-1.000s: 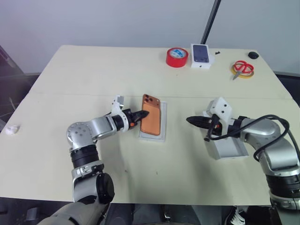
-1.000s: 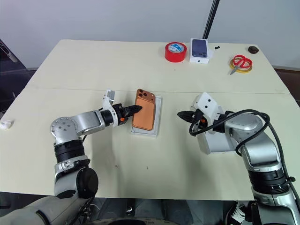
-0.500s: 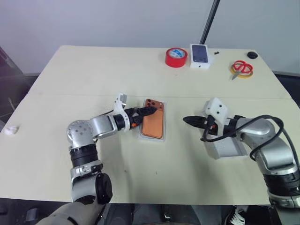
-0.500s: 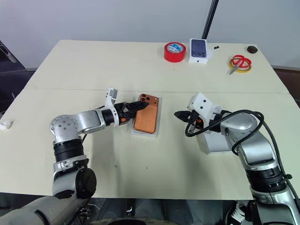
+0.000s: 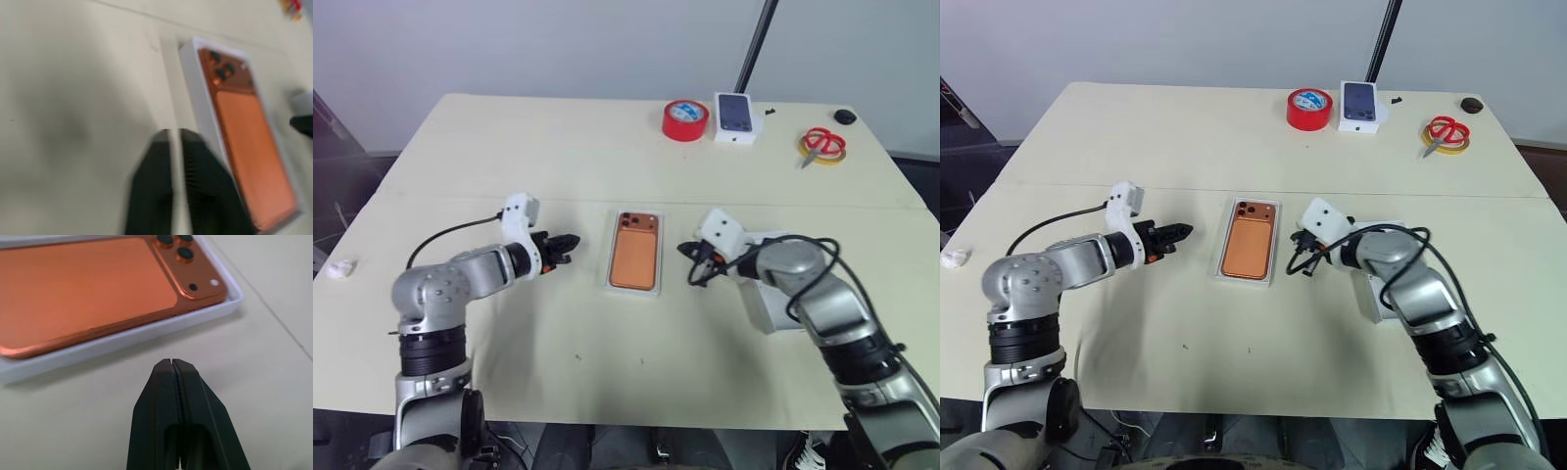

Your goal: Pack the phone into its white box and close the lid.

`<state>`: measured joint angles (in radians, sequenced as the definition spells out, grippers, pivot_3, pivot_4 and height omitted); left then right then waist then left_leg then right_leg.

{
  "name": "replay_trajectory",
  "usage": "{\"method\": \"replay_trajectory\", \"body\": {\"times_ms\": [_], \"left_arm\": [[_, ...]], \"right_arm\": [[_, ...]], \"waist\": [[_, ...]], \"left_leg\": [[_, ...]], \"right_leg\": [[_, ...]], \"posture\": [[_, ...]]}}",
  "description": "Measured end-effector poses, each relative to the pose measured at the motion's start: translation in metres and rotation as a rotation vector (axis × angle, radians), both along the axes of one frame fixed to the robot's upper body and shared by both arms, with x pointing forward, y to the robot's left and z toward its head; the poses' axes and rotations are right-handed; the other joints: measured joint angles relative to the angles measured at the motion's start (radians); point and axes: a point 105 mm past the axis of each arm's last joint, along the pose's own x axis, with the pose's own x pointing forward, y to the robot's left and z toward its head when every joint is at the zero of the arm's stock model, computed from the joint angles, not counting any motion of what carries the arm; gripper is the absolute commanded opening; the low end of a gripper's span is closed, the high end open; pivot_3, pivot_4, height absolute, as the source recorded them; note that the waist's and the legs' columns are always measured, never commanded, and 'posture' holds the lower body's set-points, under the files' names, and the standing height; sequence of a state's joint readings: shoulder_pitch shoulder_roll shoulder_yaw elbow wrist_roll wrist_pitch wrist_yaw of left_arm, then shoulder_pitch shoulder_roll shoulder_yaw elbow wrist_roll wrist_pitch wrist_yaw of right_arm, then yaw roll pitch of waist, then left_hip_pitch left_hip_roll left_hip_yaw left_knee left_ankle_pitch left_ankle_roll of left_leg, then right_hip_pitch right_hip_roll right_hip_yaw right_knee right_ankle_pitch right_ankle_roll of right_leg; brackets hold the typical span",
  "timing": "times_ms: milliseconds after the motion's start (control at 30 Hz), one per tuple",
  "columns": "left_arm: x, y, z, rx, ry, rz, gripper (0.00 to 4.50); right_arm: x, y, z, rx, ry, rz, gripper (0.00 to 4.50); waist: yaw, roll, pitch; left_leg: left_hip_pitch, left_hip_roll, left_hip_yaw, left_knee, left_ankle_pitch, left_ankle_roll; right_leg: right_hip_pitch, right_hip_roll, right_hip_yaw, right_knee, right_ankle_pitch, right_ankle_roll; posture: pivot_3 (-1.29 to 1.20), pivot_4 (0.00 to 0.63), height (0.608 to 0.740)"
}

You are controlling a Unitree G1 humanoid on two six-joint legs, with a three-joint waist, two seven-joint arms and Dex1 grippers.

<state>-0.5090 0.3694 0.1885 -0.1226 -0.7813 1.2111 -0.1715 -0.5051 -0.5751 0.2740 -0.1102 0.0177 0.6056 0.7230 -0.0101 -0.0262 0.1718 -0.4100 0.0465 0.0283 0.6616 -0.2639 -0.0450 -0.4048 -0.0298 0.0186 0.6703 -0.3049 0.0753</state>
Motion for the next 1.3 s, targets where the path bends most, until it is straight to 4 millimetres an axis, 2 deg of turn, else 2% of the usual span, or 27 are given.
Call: {"method": "replay_trajectory", "body": {"times_ms": [133,300,400,567,833,1000,1300], "left_arm": [[0.007,-0.013,-0.012,0.074,-0.012,-0.038,0.03],[0.008,-0.046,-0.017,0.242,-0.132,-0.217,0.03],[0.006,-0.051,-0.020,0.272,-0.156,-0.270,0.03],[-0.004,-0.068,-0.024,0.253,-0.145,-0.389,0.03],[-0.025,-0.119,-0.030,0.220,-0.127,-0.598,0.03],[-0.036,-0.146,-0.033,0.205,-0.114,-0.693,0.03],[-0.045,-0.164,-0.035,0.177,-0.096,-0.772,0.03]], "right_arm": [[0.007,0.007,-0.007,-0.034,-0.016,-0.025,0.00],[0.008,0.017,-0.011,-0.084,-0.024,0.000,0.00],[0.007,0.015,-0.012,-0.092,-0.019,0.007,0.00],[-0.005,0.000,-0.013,-0.124,-0.001,0.018,0.00],[-0.045,-0.050,-0.014,-0.236,0.073,0.003,0.00],[-0.062,-0.075,-0.016,-0.268,0.112,-0.044,0.00],[-0.070,-0.095,-0.015,-0.284,0.130,-0.101,0.00]], "waist": [[-0.001,0.000,0.000],[-0.001,0.000,0.000],[-0.001,0.000,0.000],[0.005,0.000,0.000],[0.024,0.000,0.000],[0.024,0.001,0.000],[0.022,0.001,0.000]], "left_leg": [[0.000,0.000,0.000,0.000,0.000,0.000],[0.000,-0.001,0.000,0.000,0.000,0.000],[0.000,-0.001,0.000,0.000,0.000,0.000],[-0.001,-0.001,0.000,0.000,-0.001,0.002],[-0.001,-0.003,0.000,0.002,-0.002,0.004],[-0.001,-0.003,0.000,0.002,-0.002,0.004],[-0.001,-0.003,0.000,0.002,-0.002,0.004]], "right_leg": [[0.000,0.000,0.000,0.000,0.000,0.000],[-0.001,0.001,0.000,0.000,0.000,0.000],[-0.001,0.001,0.000,0.000,0.000,0.000],[0.000,0.000,0.000,-0.001,0.000,0.000],[0.001,0.001,0.000,-0.002,0.000,0.000],[0.002,0.002,0.000,-0.002,0.000,0.000],[0.002,0.002,0.000,-0.002,0.000,0.000]], "posture": [[0.00,0.150,0.732],[0.00,0.150,0.732],[0.00,0.150,0.732],[0.00,0.150,0.732],[0.00,0.150,0.732],[0.00,0.150,0.732],[0.00,0.150,0.732]]}}
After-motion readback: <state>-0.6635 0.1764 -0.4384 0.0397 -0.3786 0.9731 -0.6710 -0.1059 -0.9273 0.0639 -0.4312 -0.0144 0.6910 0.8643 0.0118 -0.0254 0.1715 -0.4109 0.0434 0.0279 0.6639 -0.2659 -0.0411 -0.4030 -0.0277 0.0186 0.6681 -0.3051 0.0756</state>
